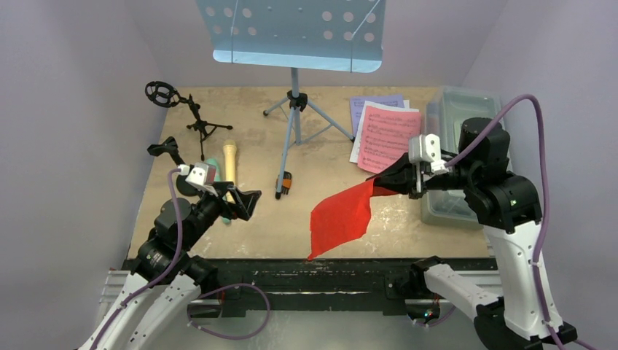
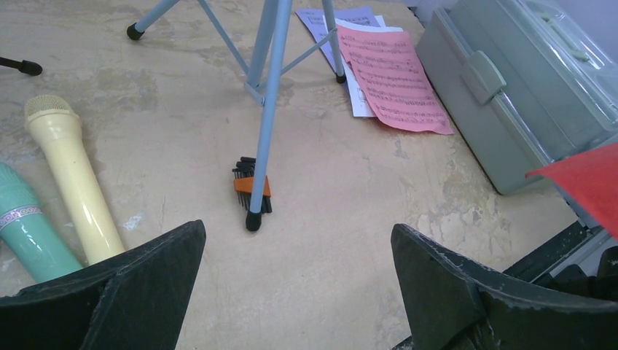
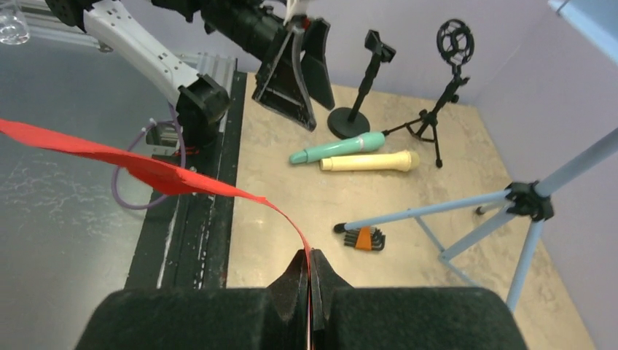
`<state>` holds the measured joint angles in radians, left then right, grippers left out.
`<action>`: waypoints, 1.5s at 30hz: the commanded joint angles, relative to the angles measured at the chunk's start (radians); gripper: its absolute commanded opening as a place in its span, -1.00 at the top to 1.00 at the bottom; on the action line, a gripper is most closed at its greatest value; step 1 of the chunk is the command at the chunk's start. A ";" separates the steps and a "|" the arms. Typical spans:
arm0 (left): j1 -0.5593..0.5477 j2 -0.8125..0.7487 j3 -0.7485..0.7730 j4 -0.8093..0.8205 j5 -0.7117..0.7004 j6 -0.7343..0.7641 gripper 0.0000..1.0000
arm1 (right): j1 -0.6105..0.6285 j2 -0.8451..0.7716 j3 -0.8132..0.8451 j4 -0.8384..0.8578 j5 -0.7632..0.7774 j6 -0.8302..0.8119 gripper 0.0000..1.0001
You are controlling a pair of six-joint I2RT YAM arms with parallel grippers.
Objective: Pack up the instrument practice props
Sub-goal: Place the sheet music at the center of the board.
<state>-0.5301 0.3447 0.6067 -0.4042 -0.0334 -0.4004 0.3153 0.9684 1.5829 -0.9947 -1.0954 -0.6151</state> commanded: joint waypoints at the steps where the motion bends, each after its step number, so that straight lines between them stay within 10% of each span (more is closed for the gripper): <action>1: 0.007 -0.007 -0.011 0.051 0.015 0.011 -0.99 | -0.042 -0.058 -0.123 0.026 -0.035 -0.022 1.00; 21: 0.012 -0.009 -0.011 0.057 0.027 0.012 -0.99 | -0.275 -0.159 -0.530 0.295 -0.104 0.136 1.00; 45: 0.018 -0.015 -0.011 0.057 0.029 0.016 -0.98 | -0.351 0.006 -0.562 0.552 0.214 0.404 1.00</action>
<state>-0.5228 0.3397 0.6064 -0.4019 -0.0135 -0.4000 -0.0292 0.9298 0.9855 -0.5121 -0.9897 -0.2821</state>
